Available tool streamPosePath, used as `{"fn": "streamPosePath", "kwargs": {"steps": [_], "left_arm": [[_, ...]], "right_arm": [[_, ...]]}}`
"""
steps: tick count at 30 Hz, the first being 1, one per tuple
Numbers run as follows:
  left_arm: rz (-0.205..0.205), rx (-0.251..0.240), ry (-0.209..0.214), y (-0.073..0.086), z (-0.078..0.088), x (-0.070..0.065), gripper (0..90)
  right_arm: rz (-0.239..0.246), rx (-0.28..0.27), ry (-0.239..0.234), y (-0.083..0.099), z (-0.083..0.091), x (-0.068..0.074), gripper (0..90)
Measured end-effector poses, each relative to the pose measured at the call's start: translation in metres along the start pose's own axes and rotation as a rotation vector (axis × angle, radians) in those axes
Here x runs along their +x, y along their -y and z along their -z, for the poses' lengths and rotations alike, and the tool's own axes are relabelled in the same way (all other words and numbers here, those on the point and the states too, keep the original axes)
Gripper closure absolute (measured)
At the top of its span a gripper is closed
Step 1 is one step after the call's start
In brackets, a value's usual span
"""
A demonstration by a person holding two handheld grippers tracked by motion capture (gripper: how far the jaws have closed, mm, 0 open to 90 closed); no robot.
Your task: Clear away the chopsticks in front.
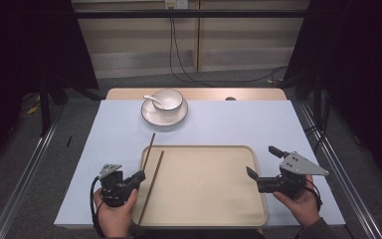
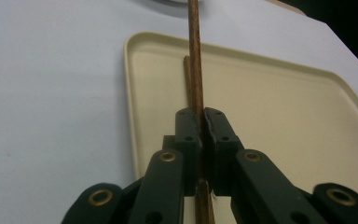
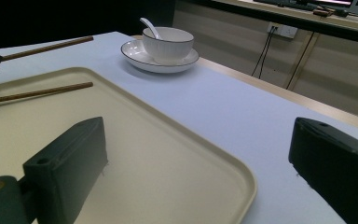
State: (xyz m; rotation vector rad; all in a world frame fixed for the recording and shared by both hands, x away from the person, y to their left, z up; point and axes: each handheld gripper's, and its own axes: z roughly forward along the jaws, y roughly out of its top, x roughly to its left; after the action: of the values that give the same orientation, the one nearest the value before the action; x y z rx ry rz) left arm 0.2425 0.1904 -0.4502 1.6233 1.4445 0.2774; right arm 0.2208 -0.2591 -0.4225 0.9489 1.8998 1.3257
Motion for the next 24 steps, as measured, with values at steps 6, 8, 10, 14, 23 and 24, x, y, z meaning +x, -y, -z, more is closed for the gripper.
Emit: {"fn": "streamPosePath", "kwargs": {"steps": [6, 8, 10, 14, 23, 24], "left_arm": [[-0.002, 0.04, -0.016, 0.011, 0.002, 0.001, 85.0], [-0.003, 0.039, -0.013, 0.012, 0.003, 0.001, 85.0], [-0.004, 0.045, -0.022, 0.013, 0.004, 0.001, 85.0], [-0.01, 0.07, -0.007, 0.014, 0.002, 0.001, 85.0], [-0.009, 0.12, -0.021, 0.019, -0.001, 0.0, 85.0], [-0.009, 0.12, -0.021, 0.019, -0.001, 0.0, 84.9]], "right_arm": [[0.003, -0.001, -0.008, 0.0, 0.0, 0.0, 3.8], [-0.001, -0.001, -0.004, 0.0, 0.0, 0.0, 3.7], [-0.001, 0.0, -0.004, 0.0, 0.0, 0.0, 3.8], [0.005, 0.001, -0.004, 0.0, -0.001, 0.001, 3.7], [0.004, 0.003, -0.007, 0.0, -0.001, 0.001, 3.7], [0.005, 0.003, -0.005, 0.0, -0.001, 0.001, 3.8]]}}
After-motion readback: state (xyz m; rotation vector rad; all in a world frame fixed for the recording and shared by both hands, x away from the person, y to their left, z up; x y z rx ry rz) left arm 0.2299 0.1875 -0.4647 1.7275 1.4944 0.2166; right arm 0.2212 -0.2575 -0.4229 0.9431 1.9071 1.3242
